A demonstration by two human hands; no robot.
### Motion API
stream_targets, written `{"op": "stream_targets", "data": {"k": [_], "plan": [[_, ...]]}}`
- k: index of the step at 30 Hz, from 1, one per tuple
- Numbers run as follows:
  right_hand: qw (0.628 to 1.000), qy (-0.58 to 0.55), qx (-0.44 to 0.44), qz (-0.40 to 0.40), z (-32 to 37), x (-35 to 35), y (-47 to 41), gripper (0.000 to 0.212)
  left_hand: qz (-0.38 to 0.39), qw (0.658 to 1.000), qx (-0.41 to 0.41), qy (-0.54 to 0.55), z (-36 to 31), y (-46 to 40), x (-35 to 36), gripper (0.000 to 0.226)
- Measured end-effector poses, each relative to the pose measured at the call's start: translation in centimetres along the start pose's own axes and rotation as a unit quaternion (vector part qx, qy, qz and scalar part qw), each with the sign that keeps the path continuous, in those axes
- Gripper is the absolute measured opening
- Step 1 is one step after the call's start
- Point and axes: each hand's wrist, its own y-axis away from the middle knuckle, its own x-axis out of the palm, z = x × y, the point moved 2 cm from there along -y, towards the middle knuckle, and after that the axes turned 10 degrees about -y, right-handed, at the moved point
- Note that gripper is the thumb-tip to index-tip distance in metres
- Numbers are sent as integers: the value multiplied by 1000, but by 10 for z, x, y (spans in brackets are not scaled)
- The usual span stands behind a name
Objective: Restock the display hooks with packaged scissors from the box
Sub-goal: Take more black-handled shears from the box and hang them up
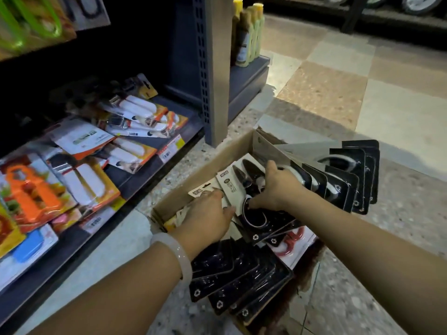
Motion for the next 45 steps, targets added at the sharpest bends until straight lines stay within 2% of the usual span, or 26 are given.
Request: {"op": "stream_targets", "data": {"k": [2, 3, 4, 5, 6, 7, 9, 13, 16, 17, 19, 21, 23, 26, 30, 31, 34, 36, 39, 41, 45], "plan": [[998, -65, -2, -10, -3, -1, 5, 88, 2, 993, -33, 115, -2, -1, 0, 44], [995, -100, -3, -10, -4, -1, 9, 92, 16, 974, -67, 215, -2, -2, -1, 42], [992, -127, -8, -9, -4, 1, 14, 94, 48, 933, -109, 340, -4, -1, -2, 39], [990, -143, -18, -11, -3, 1, 18, 95, 89, 873, -146, 456, -7, 1, -4, 35], [989, -146, -30, -14, -2, 2, 23, 94, 122, 815, -173, 540, -8, 3, -5, 28], [988, -147, -43, -15, 0, 1, 27, 94, 137, 774, -190, 589, -9, 3, -7, 20], [985, -163, -61, -13, 5, -2, 35, 95, 144, 742, -215, 619, -8, 5, -9, 11], [968, -225, -109, 30, 20, -2, 48, 90, 144, 742, -199, 624, -6, 16, -22, 20], [929, -355, -82, 65, 26, -11, 42, 62, 87, 750, -210, 621, 13, 19, -40, 17], [934, -346, -78, 38, 24, -15, 33, 55, 60, 749, -221, 622, 23, 20, -45, 12], [976, -210, -57, -21, 15, -17, 12, 48, 5, 755, -246, 609, 45, 20, -53, 7], [999, -39, -30, 9, 7, -8, -1, 50, -34, 760, -256, 597, 69, 21, -57, 9], [996, 52, -4, 70, 1, 7, -6, 51, -75, 759, -272, 586, 92, 21, -56, 22], [991, 79, 27, 103, -2, 17, -8, 60, -121, 743, -284, 593, 114, 24, -56, 38], [990, 94, 40, 100, 0, 16, -12, 69, -126, 733, -273, 611, 132, 31, -54, 84], [990, 90, 41, 102, -1, 17, -13, 69, -128, 732, -268, 613, 133, 34, -55, 85], [989, 87, 45, 111, -1, 15, -14, 68, -142, 732, -271, 609, 139, 45, -57, 66], [986, 104, 31, 123, -1, 14, -14, 66, -147, 730, -268, 612, 142, 51, -58, 75], [984, 120, 6, 132, -1, 8, -7, 42, -146, 729, -264, 615, 147, 56, -57, 80], [981, 113, 1, 160, -4, 6, -4, 35, -147, 732, -264, 610, 145, 60, -59, 77], [972, 65, 37, 223, -13, 7, 6, 46, -139, 737, -259, 609, 141, 61, -60, 70]]}}
